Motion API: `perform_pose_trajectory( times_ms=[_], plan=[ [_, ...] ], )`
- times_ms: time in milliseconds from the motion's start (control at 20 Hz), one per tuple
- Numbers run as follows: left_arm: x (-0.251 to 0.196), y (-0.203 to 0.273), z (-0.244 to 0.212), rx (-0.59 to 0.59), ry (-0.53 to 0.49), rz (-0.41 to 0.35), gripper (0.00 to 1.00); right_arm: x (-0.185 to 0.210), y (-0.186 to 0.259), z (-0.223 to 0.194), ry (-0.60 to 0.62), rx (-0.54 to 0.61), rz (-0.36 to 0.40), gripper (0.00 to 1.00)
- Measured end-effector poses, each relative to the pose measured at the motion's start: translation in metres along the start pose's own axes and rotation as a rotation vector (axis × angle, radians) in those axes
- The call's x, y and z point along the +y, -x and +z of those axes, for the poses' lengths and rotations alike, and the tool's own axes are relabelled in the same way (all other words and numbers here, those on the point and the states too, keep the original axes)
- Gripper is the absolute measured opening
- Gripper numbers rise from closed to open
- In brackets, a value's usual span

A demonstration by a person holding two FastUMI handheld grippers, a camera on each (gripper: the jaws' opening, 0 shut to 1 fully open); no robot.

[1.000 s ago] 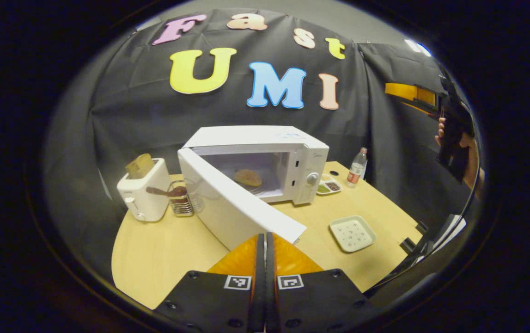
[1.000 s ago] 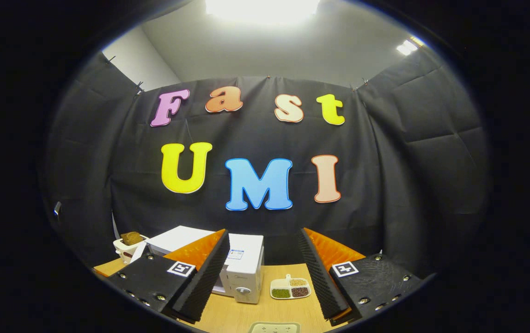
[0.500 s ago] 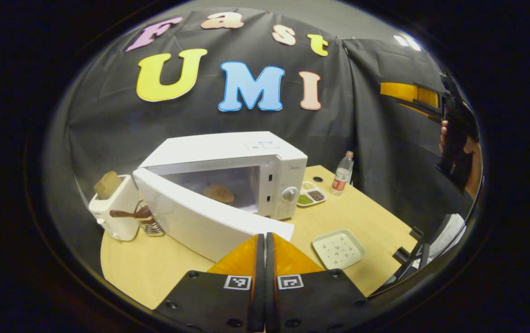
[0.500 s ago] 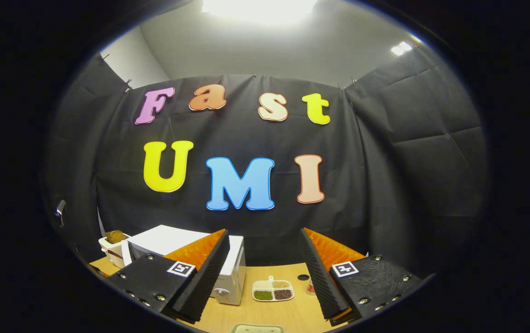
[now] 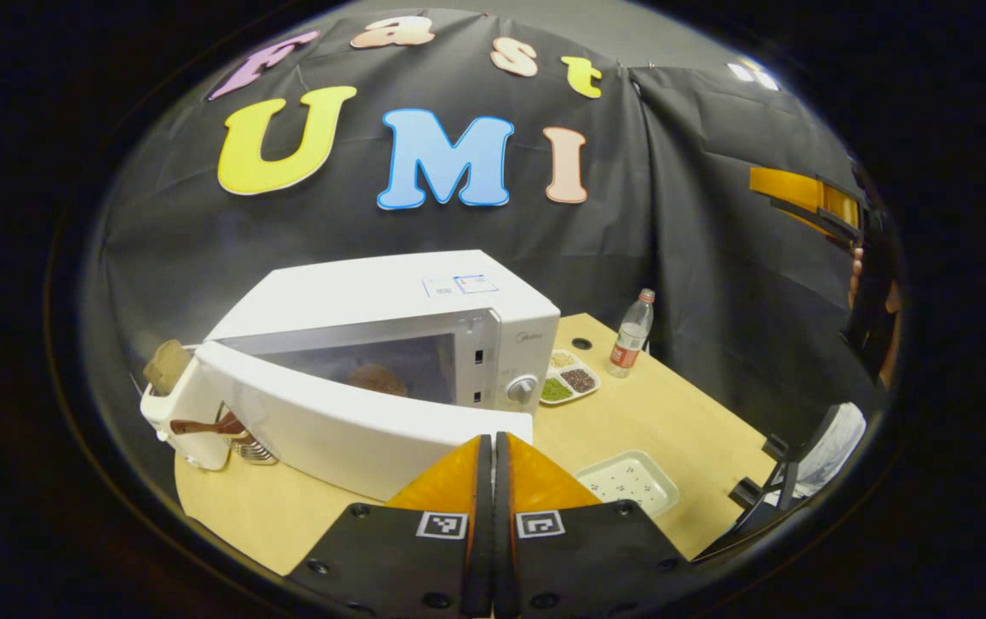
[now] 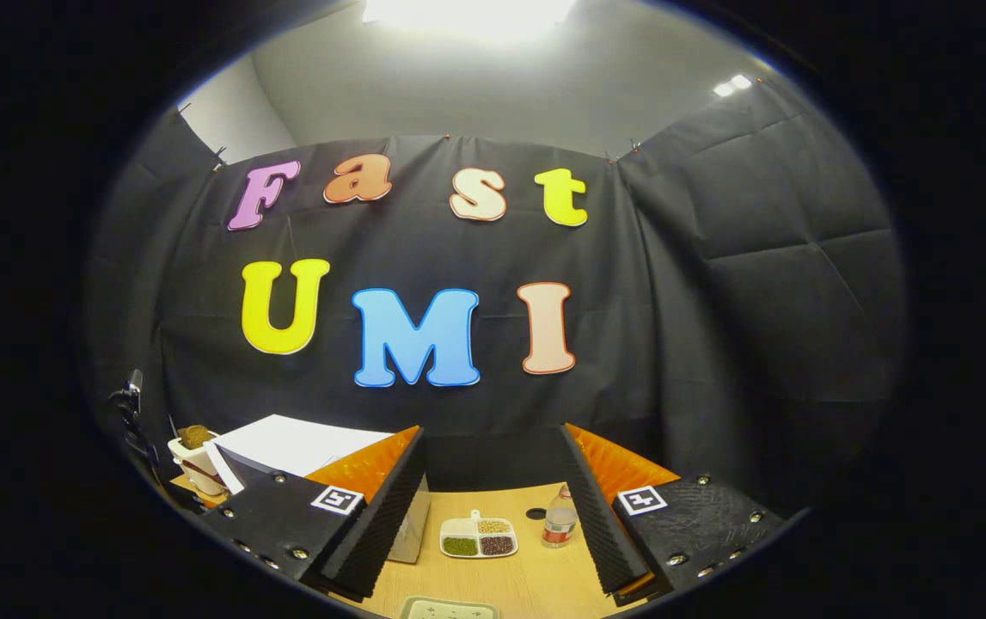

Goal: Open the microwave oven with the left hand, put the food in, and close the microwave oven.

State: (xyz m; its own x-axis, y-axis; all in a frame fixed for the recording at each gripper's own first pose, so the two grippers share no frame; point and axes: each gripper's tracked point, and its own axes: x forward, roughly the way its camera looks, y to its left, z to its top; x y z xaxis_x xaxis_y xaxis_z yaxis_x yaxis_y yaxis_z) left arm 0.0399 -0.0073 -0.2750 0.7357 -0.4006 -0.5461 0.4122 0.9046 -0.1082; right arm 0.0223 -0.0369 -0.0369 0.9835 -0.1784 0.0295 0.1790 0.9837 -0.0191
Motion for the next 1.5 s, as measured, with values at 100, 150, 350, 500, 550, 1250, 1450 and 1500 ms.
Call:
perform_pose_trajectory(
  times_ms=[100, 150, 350, 500, 550, 1250, 1450, 1500],
  plan=[
    [-0.002, -0.008, 0.000, 0.007, -0.001, -0.002, 0.07, -0.012, -0.001, -0.001, -0.006, 0.000, -0.019, 0.92],
    [0.000, -0.011, 0.002, 0.010, -0.003, 0.001, 0.07, -0.016, -0.002, -0.003, -0.007, 0.001, -0.026, 0.92],
    [0.003, -0.024, 0.002, 0.019, 0.011, 0.010, 0.07, -0.024, -0.005, -0.005, -0.012, 0.009, -0.041, 0.92],
    [0.008, -0.033, 0.004, 0.022, 0.033, 0.021, 0.07, -0.026, -0.009, -0.007, -0.008, 0.014, -0.042, 0.92],
    [0.008, -0.035, 0.005, 0.020, 0.042, 0.020, 0.07, -0.026, -0.010, -0.008, -0.005, 0.016, -0.039, 0.92],
    [0.010, -0.076, 0.025, 0.030, 0.068, 0.044, 0.07, -0.039, -0.029, -0.017, 0.000, 0.037, -0.047, 0.92],
    [0.012, -0.091, 0.033, 0.022, 0.069, 0.061, 0.07, -0.054, -0.026, -0.024, -0.007, 0.056, -0.078, 0.92],
    [0.012, -0.093, 0.037, 0.011, 0.070, 0.062, 0.07, -0.057, -0.026, -0.024, -0.010, 0.056, -0.087, 0.92]
  ],
)
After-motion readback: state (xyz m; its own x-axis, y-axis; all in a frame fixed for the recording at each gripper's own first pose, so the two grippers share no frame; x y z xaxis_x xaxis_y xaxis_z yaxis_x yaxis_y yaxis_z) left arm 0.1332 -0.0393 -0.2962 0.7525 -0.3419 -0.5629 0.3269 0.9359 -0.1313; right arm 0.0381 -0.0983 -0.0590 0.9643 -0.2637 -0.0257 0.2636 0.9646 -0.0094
